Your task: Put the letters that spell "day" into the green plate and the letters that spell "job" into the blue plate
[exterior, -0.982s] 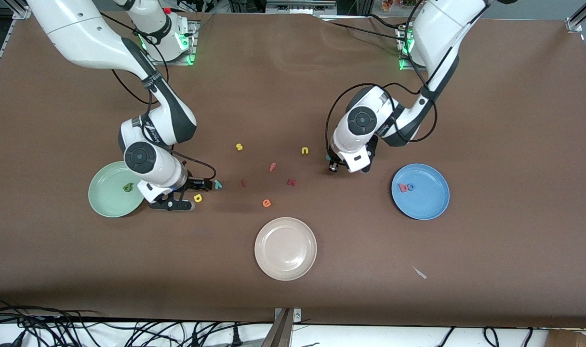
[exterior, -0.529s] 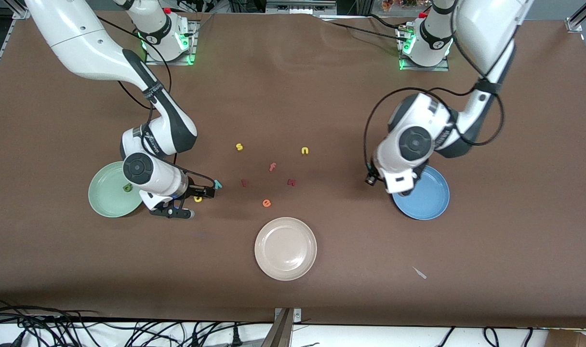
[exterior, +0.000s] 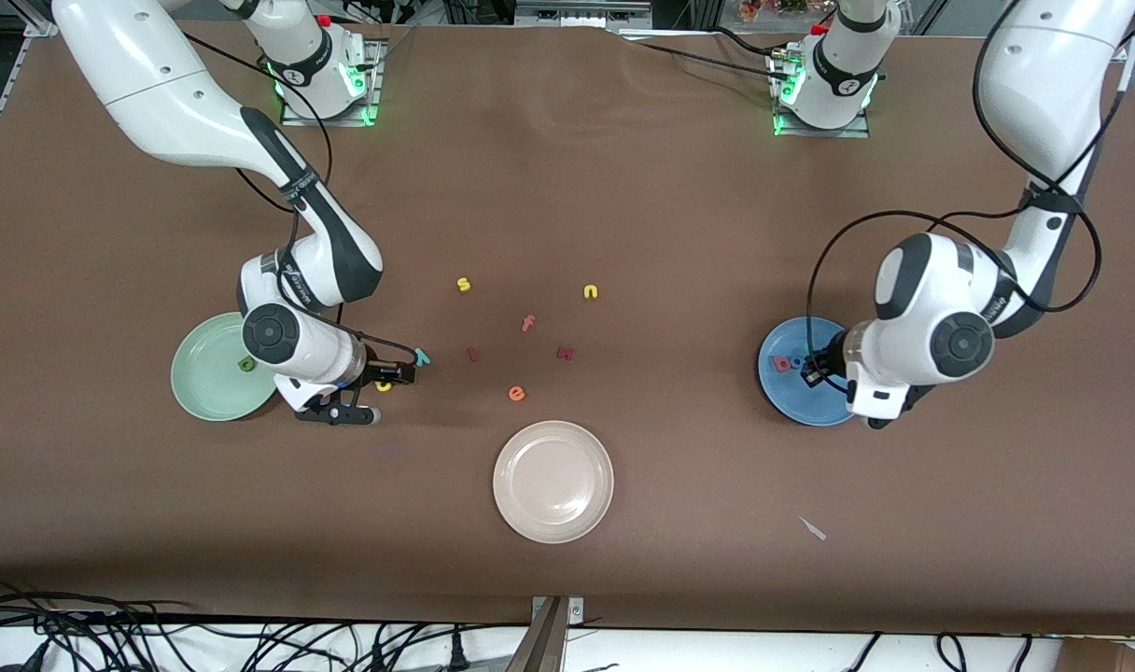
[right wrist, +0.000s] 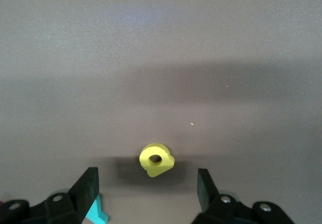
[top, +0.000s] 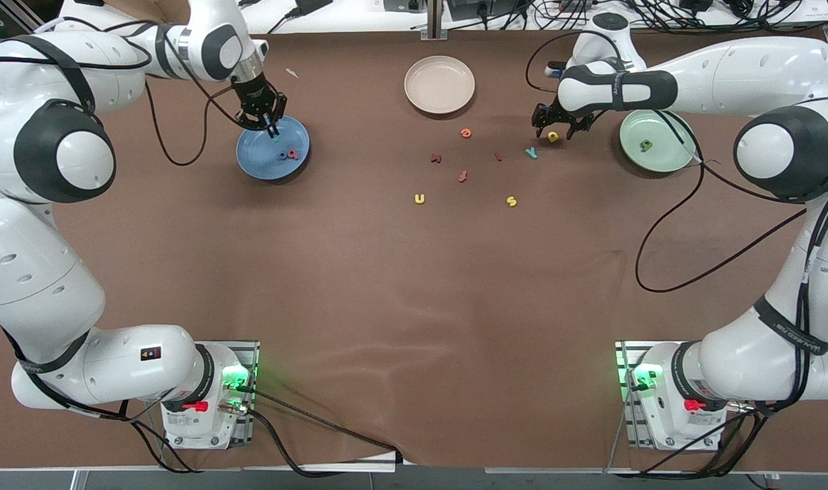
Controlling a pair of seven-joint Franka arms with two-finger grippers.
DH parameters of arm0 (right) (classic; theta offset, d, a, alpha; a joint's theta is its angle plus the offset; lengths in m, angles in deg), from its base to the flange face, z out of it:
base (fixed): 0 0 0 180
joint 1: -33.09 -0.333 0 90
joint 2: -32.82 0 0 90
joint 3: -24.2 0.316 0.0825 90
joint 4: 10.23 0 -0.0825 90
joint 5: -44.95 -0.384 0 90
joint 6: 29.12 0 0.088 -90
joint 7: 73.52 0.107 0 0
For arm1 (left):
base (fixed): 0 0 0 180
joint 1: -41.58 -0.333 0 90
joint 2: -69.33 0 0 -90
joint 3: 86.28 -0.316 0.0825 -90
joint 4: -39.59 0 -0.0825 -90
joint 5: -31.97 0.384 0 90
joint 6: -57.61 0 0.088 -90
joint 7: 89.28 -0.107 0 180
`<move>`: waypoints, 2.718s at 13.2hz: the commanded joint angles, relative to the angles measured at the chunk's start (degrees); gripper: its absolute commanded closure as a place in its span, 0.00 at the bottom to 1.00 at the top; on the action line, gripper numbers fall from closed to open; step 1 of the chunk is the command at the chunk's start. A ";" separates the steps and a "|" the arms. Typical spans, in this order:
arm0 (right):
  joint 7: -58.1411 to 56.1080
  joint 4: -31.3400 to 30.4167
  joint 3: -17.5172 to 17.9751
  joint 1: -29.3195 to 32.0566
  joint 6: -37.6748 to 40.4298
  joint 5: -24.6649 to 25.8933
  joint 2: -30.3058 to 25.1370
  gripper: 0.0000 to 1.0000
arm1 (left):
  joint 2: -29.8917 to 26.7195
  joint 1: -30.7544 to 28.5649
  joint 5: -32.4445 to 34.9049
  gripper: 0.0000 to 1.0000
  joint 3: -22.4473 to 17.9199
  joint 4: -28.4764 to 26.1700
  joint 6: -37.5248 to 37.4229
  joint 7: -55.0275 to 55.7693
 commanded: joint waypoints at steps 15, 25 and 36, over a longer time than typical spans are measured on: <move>-1.47 1.62 0.13 0.15 -0.99 4.54 2.37 0.47 | -7.93 0.48 8.63 0.00 6.82 11.32 -18.35 -13.26; -1.47 1.62 0.22 0.15 -2.74 4.36 2.81 0.51 | -24.69 10.67 -0.33 0.00 -8.19 12.43 -24.39 -35.41; -1.56 2.76 0.13 0.07 -2.83 4.36 3.51 0.61 | -40.98 2.77 -9.12 0.00 -14.88 -3.14 -26.05 -47.81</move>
